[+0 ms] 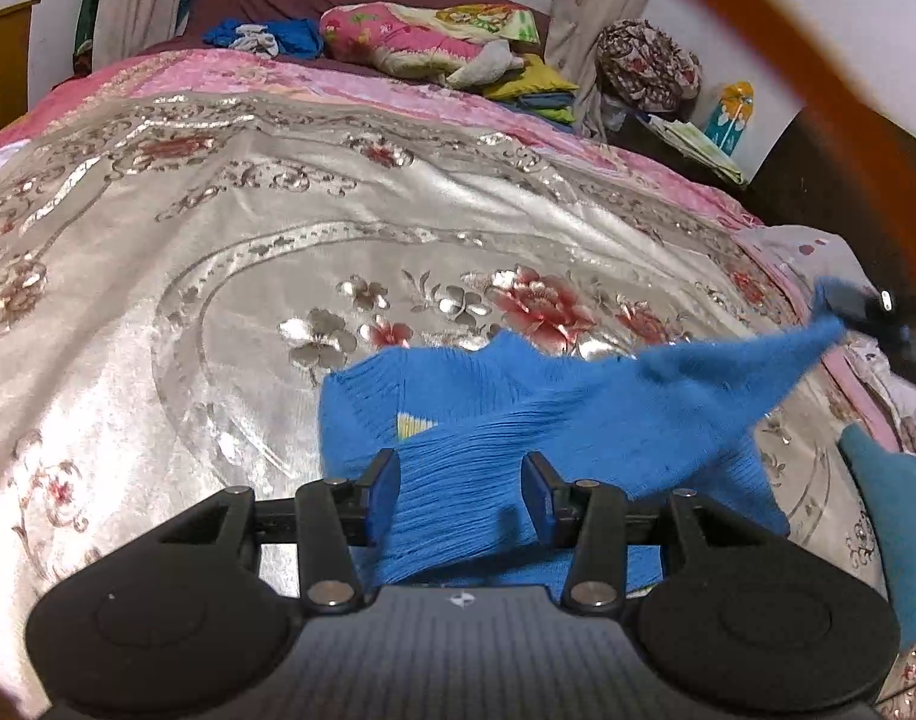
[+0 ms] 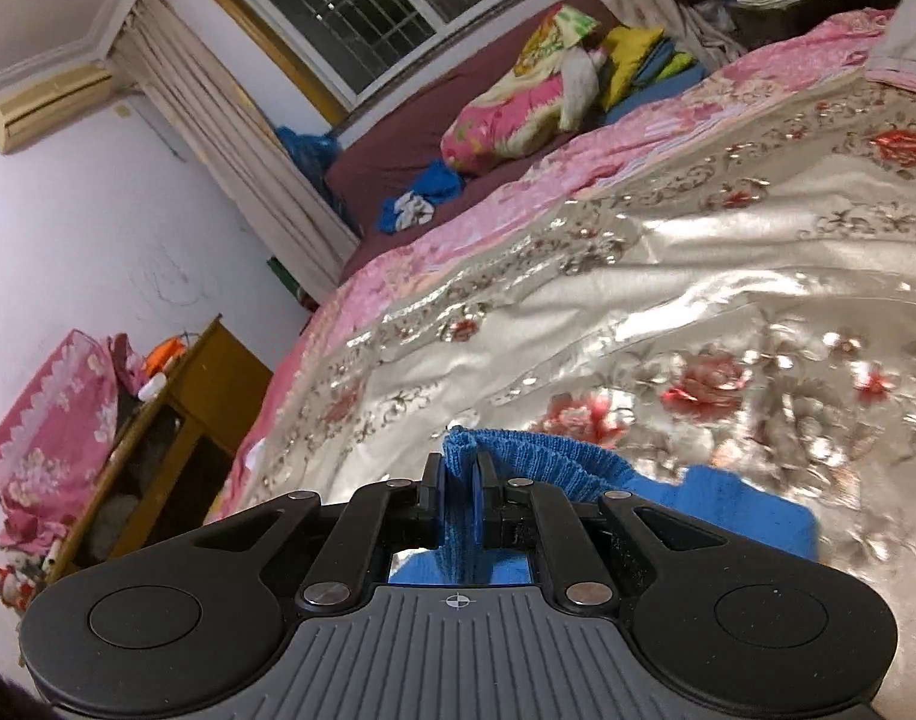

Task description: Fold small clothes

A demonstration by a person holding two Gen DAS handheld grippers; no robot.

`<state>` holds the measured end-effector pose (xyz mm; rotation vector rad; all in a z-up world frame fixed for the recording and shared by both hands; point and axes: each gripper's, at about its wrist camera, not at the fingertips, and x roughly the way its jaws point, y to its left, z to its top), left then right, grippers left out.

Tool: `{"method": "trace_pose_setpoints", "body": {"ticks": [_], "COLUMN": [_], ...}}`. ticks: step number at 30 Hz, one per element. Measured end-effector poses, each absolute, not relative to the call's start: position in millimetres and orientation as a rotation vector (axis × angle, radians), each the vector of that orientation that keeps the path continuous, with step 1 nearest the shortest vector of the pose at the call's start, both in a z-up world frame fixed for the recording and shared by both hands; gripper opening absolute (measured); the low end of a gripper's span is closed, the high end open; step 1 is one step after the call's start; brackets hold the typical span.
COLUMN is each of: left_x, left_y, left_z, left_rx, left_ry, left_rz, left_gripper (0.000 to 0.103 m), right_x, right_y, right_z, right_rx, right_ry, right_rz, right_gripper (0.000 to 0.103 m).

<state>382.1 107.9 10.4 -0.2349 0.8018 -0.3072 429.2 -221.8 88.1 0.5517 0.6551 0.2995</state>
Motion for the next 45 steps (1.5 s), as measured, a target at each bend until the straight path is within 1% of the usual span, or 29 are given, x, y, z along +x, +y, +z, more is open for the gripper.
{"method": "trace_pose_setpoints", "body": {"ticks": [5, 10, 13, 16, 18, 20, 28, 30, 31, 41, 45], "left_x": [383, 381, 382, 383, 382, 381, 383, 384, 385, 381, 378], "left_y": [102, 98, 96, 93, 90, 89, 93, 94, 95, 97, 96], "left_z": [-10, -22, -23, -23, -22, -23, -22, -23, -23, -18, -12], "left_rx": [-0.212, -0.158, -0.142, -0.108, -0.077, -0.054, -0.061, -0.067, -0.073, -0.080, -0.054], "left_ry": [0.857, 0.888, 0.896, 0.905, 0.906, 0.905, 0.918, 0.924, 0.926, 0.887, 0.867], "left_rz": [-0.284, -0.262, -0.257, -0.251, -0.249, -0.246, -0.211, -0.207, -0.208, -0.217, -0.212], "left_gripper": [0.049, 0.049, 0.049, 0.049, 0.050, 0.052, 0.054, 0.055, 0.055, 0.055, 0.055], "right_x": [411, 405, 403, 397, 393, 388, 406, 413, 416, 408, 404], "right_y": [-242, -256, -258, -259, -262, -268, -284, -279, -275, -266, -268], "right_z": [48, 0, -13, -16, -17, -16, -10, -11, -13, -25, -16], "right_rx": [0.489, 0.501, 0.502, 0.500, 0.517, 0.520, 0.535, 0.516, 0.499, 0.376, 0.326], "right_ry": [0.737, 0.839, 0.877, 0.902, 0.917, 0.913, 0.852, 0.864, 0.877, 0.976, 0.953], "right_rz": [0.192, 0.123, 0.127, 0.148, 0.155, 0.141, 0.086, 0.102, 0.113, 0.190, 0.204], "right_gripper": [0.009, 0.009, 0.012, 0.014, 0.021, 0.024, 0.025, 0.031, 0.032, 0.032, 0.032]}}
